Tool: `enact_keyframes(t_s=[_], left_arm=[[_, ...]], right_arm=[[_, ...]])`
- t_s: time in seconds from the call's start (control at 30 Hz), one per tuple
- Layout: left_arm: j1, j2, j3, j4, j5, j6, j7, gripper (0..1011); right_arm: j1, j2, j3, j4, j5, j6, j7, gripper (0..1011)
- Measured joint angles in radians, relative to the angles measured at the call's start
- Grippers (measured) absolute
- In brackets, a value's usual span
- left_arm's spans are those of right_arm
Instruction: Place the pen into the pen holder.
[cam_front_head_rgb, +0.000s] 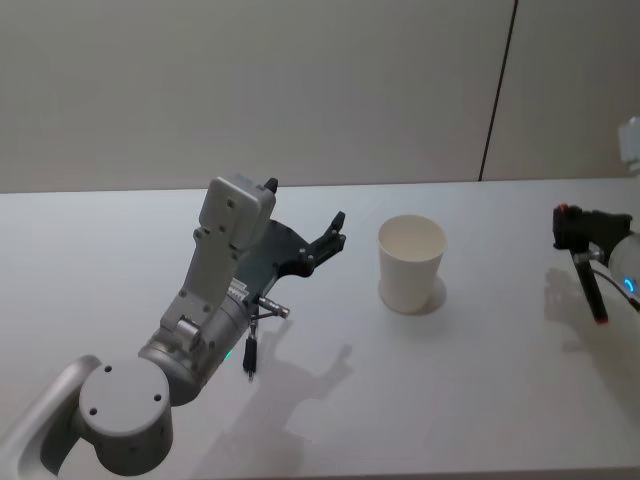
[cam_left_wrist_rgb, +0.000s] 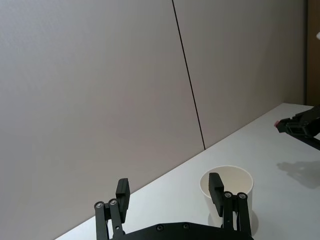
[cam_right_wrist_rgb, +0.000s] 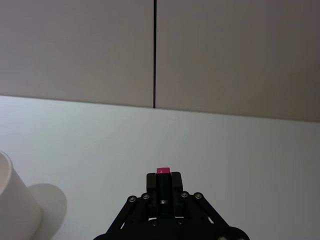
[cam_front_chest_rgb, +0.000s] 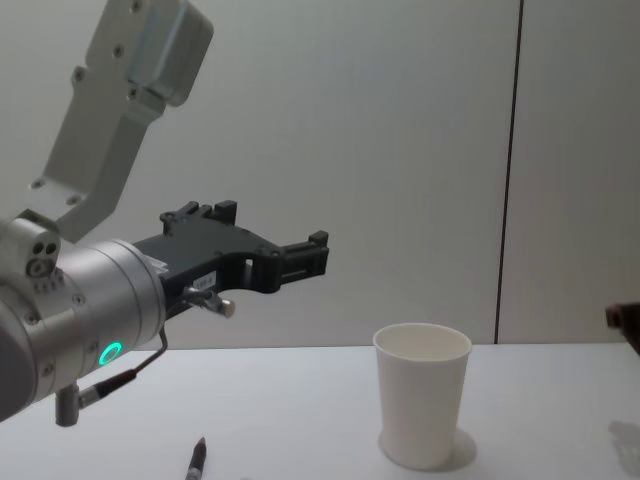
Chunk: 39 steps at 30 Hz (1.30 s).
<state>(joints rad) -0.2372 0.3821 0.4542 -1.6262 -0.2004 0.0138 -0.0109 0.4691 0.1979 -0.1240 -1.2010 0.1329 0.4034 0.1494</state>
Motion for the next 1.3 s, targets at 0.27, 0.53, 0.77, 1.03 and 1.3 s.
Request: enact_keyframes(t_s=[0.27,0.53,0.77,1.03,1.3], left_arm=[[0.0,0.0,0.0,0.0,0.0,0.0,0.0,1004],[0.0,0.0,0.0,0.0,0.0,0.0,0.0,1004],[0.0,0.0,0.0,0.0,0.0,0.0,0.0,1004],[0.0,0.0,0.0,0.0,0.0,0.0,0.0,1004],[0.0,0.0,0.0,0.0,0.0,0.0,0.0,1004]], right_arm=[[-0.041,-0.006,-0.008,-0.068,0.016,-0.111,-0.008,159],[-0.073,-0.017,-0.023,-0.111,0.023,-0.229,-0.009,159],[-0.093,-0.035,-0.044,-0.129,0.024,-0.347,-0.006,159],[-0.101,-0.067,-0.079,-0.111,0.018,-0.514,0.009,159],[-0.085,-0.099,-0.105,-0.053,0.012,-0.633,0.02,159]])
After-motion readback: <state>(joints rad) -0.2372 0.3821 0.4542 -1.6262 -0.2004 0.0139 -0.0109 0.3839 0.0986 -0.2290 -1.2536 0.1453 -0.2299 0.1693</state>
